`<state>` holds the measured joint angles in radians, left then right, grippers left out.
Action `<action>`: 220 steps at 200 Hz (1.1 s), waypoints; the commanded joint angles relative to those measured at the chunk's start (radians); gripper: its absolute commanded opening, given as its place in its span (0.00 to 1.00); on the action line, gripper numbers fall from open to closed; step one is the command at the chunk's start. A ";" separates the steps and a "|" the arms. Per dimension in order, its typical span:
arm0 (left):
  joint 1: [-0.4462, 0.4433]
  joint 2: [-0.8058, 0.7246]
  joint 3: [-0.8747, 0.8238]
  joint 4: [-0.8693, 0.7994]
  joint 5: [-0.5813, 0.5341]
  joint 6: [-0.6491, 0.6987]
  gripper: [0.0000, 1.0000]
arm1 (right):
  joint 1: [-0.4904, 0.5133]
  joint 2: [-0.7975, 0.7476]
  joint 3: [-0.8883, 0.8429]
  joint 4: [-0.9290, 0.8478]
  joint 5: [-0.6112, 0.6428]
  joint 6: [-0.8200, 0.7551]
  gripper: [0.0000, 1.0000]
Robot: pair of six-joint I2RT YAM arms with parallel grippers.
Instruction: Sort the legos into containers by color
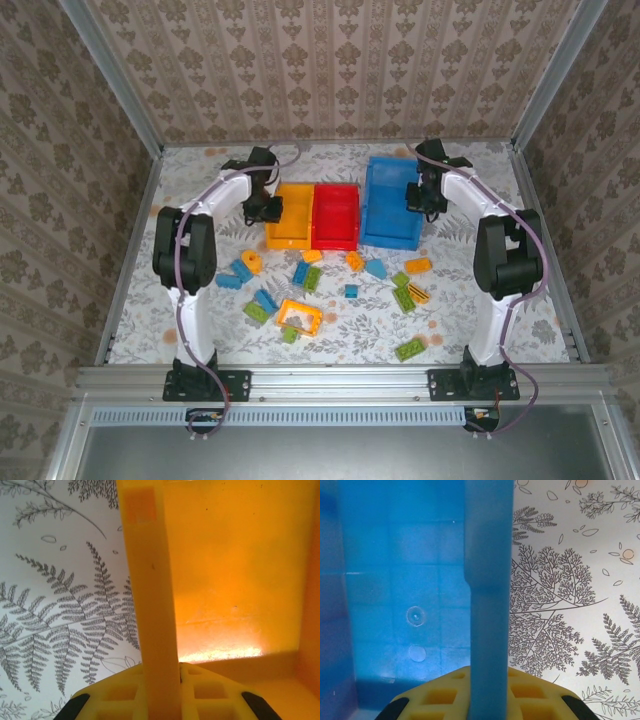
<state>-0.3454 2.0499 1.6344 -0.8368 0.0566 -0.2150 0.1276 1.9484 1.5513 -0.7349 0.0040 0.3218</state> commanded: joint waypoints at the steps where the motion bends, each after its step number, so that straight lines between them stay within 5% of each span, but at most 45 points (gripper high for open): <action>1: 0.022 -0.035 -0.039 -0.012 -0.017 -0.048 0.00 | -0.007 -0.045 -0.012 0.012 -0.065 -0.055 0.02; 81: 0.079 0.078 0.166 -0.069 -0.023 0.023 0.00 | 0.021 0.148 0.242 -0.101 -0.177 -0.066 0.02; 167: 0.062 0.075 0.151 -0.077 -0.079 0.008 0.00 | 0.067 0.197 0.338 -0.195 -0.065 -0.034 0.14; 194: 0.062 0.058 0.128 -0.062 -0.082 0.012 0.00 | 0.071 0.194 0.347 -0.198 -0.055 -0.039 0.37; 220: 0.062 0.051 0.138 -0.075 -0.095 0.008 0.31 | 0.084 0.184 0.370 -0.216 -0.023 -0.059 0.56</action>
<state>-0.2756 2.1403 1.7805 -0.8871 0.0200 -0.2131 0.1944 2.1296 1.8732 -0.9012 -0.0582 0.2668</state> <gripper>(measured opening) 0.230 0.511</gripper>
